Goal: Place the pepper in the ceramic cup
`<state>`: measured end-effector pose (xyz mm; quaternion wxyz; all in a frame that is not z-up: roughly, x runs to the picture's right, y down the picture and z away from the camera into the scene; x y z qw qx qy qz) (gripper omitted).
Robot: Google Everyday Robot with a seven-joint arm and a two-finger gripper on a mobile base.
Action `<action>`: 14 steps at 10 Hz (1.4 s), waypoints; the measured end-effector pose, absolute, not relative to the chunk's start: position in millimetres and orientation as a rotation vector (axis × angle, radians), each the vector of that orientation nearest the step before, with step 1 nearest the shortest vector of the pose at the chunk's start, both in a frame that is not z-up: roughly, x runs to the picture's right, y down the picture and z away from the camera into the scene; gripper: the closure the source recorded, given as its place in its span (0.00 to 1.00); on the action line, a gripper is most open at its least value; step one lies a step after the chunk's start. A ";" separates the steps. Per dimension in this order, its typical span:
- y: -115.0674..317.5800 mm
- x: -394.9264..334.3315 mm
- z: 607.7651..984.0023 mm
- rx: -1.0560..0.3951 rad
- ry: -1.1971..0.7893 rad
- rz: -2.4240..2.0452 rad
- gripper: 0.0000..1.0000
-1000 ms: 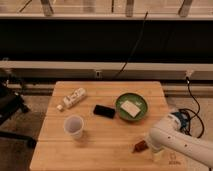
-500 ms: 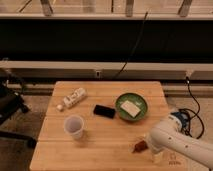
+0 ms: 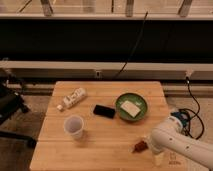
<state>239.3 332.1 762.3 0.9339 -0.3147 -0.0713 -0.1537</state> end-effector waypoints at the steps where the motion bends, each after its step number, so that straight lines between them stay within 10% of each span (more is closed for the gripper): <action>1: 332.0 239.5 761.7 -0.644 -0.146 -0.314 0.20; 14: 335.5 239.6 761.4 -0.646 -0.156 -0.311 0.20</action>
